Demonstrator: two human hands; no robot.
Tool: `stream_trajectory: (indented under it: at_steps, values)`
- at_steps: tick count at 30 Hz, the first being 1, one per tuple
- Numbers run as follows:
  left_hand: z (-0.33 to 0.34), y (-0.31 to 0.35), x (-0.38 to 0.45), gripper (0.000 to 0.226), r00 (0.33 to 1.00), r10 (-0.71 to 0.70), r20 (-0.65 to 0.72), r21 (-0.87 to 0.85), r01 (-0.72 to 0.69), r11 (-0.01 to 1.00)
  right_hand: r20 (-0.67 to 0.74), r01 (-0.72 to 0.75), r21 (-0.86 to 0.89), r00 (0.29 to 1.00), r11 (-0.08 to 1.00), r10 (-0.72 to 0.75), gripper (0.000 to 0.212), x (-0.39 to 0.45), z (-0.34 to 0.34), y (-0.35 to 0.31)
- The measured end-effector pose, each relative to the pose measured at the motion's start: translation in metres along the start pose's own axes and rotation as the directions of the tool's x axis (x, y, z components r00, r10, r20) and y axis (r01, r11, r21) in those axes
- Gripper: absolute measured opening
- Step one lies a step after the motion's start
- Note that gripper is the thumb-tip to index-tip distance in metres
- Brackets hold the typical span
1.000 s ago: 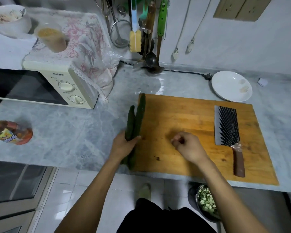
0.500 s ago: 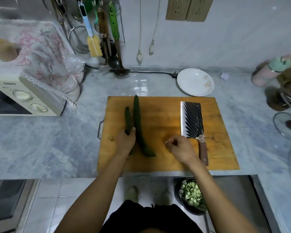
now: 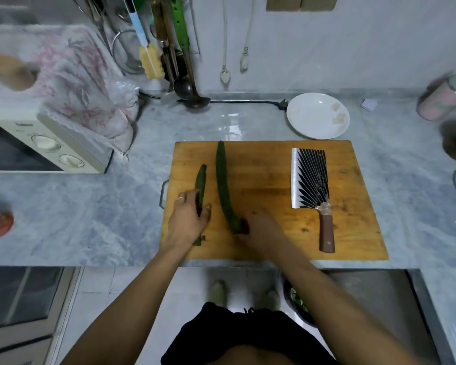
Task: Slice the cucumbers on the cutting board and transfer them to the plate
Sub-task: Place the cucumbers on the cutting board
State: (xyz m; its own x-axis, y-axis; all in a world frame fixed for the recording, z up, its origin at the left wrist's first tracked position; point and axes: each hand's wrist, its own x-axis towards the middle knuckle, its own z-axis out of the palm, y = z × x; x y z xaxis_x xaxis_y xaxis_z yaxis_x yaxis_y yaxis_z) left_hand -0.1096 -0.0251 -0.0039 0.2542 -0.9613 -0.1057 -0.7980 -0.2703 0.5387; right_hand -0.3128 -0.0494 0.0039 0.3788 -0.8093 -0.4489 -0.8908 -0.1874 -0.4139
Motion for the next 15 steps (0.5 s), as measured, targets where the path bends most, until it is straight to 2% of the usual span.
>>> stream_trajectory:
  at_steps: [2,4,6,9,11,13,15]
  values:
    - [-0.002,0.004,-0.003,0.047,0.987,0.159,-0.006,0.054,-0.159,0.986,-0.008,0.033,-0.016,0.999,0.999,-0.033,0.038,0.001,0.001,0.002]
    - [-0.004,0.006,-0.001,0.046,0.955,0.297,0.004,0.096,-0.296,0.950,-0.034,0.005,-0.027,0.999,1.000,-0.006,0.033,-0.001,-0.006,0.011]
    - [-0.004,0.005,0.005,0.045,0.957,0.291,0.008,0.118,-0.290,0.950,-0.080,-0.036,-0.036,0.996,0.999,0.033,0.033,-0.005,-0.014,0.029]
    - [-0.004,0.003,0.009,0.049,1.000,0.007,-0.016,0.044,-0.006,0.999,-0.131,-0.076,-0.021,0.989,0.997,0.073,0.039,-0.011,-0.022,0.050]
    - [-0.005,0.005,0.011,0.051,0.989,-0.140,0.048,-0.077,0.144,0.987,-0.134,-0.070,0.016,0.988,0.997,0.071,0.039,-0.009,-0.021,0.052]
    - [-0.007,0.009,0.016,0.052,0.961,-0.254,0.113,-0.243,0.274,0.930,-0.125,-0.038,0.043,0.991,0.998,0.043,0.039,-0.004,-0.016,0.045]
    - [-0.012,0.011,0.019,0.048,0.907,-0.390,0.161,-0.483,0.417,0.770,-0.106,0.004,0.087,0.994,0.996,0.006,0.040,0.003,-0.010,0.034]
